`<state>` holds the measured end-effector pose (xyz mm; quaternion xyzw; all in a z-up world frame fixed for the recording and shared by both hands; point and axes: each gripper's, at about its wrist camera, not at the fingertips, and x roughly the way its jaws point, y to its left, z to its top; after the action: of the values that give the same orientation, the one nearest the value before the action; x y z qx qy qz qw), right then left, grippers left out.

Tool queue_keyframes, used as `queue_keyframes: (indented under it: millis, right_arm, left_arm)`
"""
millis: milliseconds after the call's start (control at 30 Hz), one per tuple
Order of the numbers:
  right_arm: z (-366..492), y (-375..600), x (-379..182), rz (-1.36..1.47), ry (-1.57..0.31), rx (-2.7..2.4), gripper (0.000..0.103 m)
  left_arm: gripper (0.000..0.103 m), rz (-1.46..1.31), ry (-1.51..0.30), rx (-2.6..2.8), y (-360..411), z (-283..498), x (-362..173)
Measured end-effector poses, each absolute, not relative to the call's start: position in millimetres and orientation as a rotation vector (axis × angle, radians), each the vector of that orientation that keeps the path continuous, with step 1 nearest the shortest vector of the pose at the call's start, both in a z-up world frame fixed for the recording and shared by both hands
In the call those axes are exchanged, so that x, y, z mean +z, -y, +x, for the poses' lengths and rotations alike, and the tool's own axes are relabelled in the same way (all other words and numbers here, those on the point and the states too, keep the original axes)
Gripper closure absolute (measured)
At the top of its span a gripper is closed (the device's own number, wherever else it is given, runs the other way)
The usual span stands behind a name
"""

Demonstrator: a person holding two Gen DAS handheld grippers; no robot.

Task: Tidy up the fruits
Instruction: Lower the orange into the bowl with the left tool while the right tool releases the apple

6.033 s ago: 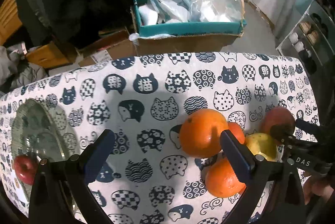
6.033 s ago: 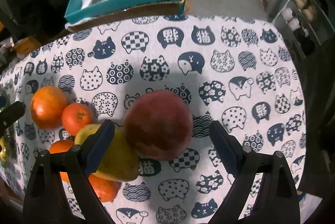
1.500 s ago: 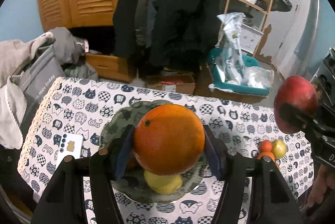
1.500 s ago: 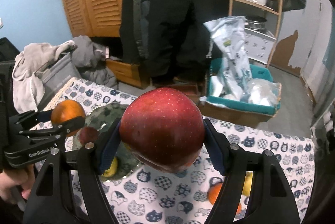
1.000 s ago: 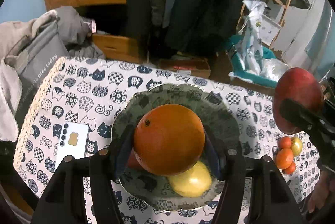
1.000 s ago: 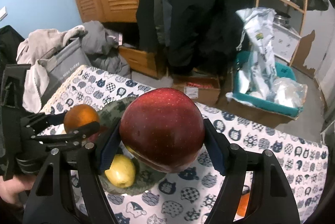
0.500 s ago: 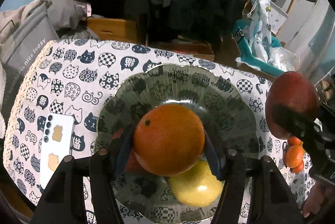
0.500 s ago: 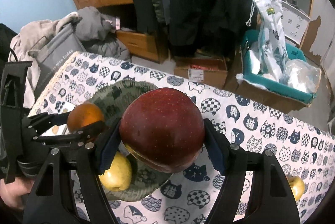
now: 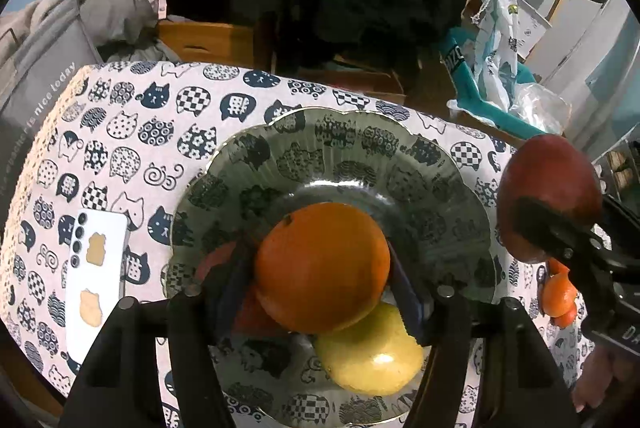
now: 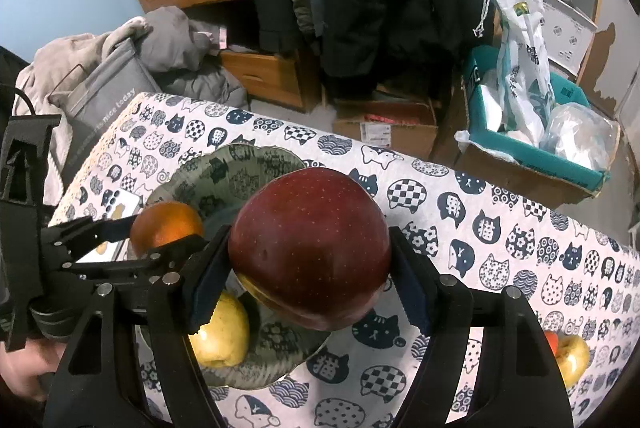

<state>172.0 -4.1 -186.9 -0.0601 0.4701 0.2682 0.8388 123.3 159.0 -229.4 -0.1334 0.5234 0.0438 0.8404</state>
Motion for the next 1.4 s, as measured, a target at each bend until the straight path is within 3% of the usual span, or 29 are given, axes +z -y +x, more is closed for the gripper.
queue_keyframes:
  millis: [200,1267,1400]
  right_arm:
    - [174.2,2.0,-191.0,-0.115,-1.006,0.567,0.028]
    - [152.5,-45.7,-244.0,-0.268,-1.183,0.613,0.027]
    - [153.3,-43.7,-245.6,-0.270,-1.177,0.601,0.021]
  left_arm:
    - [0.026,-0.269,-1.082,0.109,-157.0,117.4,-221.8]
    - [0.026,-0.382,-1.084,0.252,-210.8,59.9,-220.7]
    - [0.026,-0.378,-1.081,0.248,-209.6,59.5,-217.4]
